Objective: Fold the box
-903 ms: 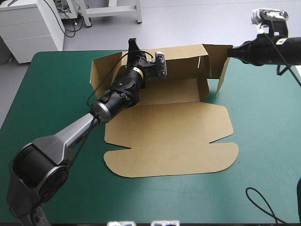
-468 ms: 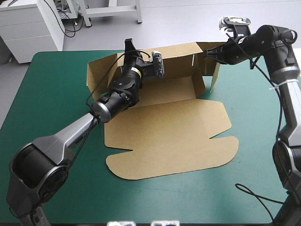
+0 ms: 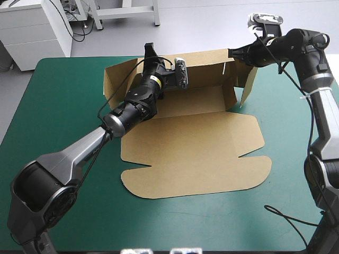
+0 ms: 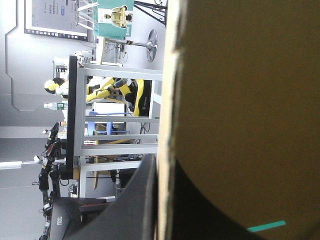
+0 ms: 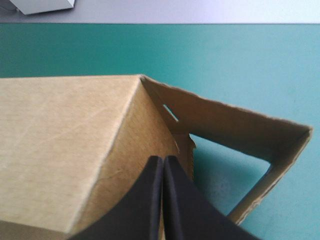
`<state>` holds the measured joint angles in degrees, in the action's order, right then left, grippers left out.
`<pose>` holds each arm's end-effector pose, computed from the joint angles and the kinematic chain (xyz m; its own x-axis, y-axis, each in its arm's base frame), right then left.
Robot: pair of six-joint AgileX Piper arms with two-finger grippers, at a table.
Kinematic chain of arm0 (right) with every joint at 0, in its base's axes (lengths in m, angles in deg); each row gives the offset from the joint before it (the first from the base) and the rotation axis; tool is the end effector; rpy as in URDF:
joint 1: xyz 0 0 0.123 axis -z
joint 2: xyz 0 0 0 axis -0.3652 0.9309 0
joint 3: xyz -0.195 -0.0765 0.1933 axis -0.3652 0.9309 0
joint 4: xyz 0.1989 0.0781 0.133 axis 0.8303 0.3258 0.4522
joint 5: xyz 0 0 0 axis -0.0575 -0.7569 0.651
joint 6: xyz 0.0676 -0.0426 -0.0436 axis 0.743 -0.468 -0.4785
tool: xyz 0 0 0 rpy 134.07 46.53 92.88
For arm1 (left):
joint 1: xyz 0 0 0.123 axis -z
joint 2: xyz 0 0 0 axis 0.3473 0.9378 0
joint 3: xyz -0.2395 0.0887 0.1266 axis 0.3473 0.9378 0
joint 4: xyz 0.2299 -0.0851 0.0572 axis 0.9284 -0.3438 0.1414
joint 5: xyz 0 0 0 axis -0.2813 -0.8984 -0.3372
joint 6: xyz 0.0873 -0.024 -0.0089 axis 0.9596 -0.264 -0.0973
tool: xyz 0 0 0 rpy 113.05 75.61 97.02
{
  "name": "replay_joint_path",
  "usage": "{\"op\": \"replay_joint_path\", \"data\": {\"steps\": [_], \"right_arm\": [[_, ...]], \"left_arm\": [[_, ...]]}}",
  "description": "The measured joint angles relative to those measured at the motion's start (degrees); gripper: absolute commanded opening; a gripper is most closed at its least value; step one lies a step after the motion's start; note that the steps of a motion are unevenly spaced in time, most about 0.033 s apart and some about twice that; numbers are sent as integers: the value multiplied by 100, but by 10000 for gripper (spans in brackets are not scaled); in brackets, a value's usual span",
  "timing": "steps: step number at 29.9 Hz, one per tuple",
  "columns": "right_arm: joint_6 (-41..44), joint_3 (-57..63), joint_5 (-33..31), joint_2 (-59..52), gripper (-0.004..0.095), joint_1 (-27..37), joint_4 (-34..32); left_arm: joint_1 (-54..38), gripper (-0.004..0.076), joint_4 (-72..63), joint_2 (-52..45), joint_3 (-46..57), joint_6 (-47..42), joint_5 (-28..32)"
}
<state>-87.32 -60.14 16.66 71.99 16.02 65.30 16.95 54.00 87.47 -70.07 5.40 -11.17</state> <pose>0.4158 0.0642 0.4089 -0.6945 0.0107 -0.7194 -0.2350 0.9417 0.2409 0.3774 -0.2394 0.3410 0.1453 0.9700 -0.1949 0.2938 0.1458 0.9447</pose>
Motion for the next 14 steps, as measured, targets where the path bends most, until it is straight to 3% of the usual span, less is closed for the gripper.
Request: {"op": "replay_joint_path", "data": {"steps": [9, 14], "right_arm": [[-10, 0, -1032, 477, 3, -40, -337], [-57, 19, -1238, 477, 1, -50, -518]], "left_arm": [[0, -8, 5, 0, 0, 0, 0], [0, -8, -1, 0, 0, 5, -103]]}}
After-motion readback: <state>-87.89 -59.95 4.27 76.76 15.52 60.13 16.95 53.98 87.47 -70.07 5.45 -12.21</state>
